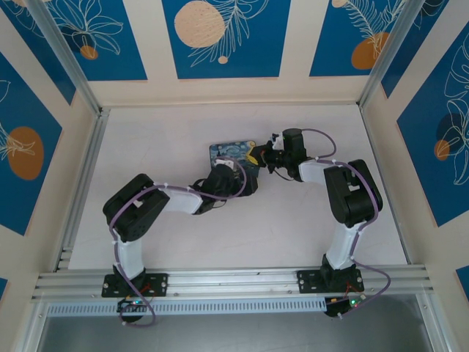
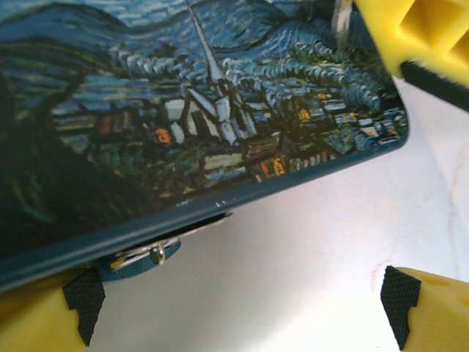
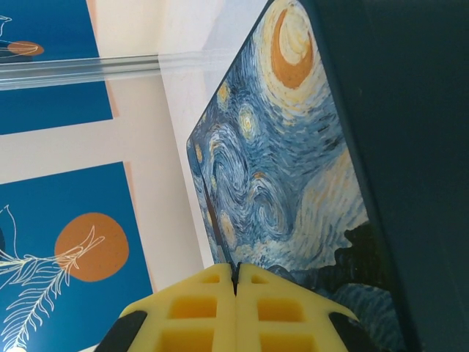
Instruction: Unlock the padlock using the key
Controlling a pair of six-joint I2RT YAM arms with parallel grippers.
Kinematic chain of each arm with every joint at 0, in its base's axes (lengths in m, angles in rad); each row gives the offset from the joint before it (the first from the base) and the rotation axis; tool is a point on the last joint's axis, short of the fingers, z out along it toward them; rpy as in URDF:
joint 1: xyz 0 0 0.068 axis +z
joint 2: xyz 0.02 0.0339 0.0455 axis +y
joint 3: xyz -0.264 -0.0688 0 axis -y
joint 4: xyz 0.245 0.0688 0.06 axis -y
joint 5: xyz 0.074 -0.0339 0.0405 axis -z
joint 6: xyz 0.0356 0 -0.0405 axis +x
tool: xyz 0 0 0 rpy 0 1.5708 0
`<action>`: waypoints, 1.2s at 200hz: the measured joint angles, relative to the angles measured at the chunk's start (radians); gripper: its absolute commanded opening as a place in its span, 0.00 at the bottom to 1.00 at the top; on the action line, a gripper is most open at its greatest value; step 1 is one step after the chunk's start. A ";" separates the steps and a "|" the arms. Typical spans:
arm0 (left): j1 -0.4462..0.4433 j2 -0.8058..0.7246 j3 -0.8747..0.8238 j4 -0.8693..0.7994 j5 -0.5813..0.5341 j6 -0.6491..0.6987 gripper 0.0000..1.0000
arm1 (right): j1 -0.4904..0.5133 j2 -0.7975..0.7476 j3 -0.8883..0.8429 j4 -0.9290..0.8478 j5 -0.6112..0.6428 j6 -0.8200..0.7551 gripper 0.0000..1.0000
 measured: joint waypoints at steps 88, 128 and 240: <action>-0.005 0.028 0.063 -0.079 -0.025 0.087 0.98 | 0.000 0.010 0.000 0.012 0.000 0.004 0.00; -0.005 0.028 0.062 -0.014 0.055 0.014 0.98 | 0.000 0.013 0.000 0.014 -0.004 0.004 0.00; 0.026 0.031 -0.024 0.218 0.116 -0.227 0.97 | 0.000 0.027 -0.004 0.035 -0.008 0.008 0.00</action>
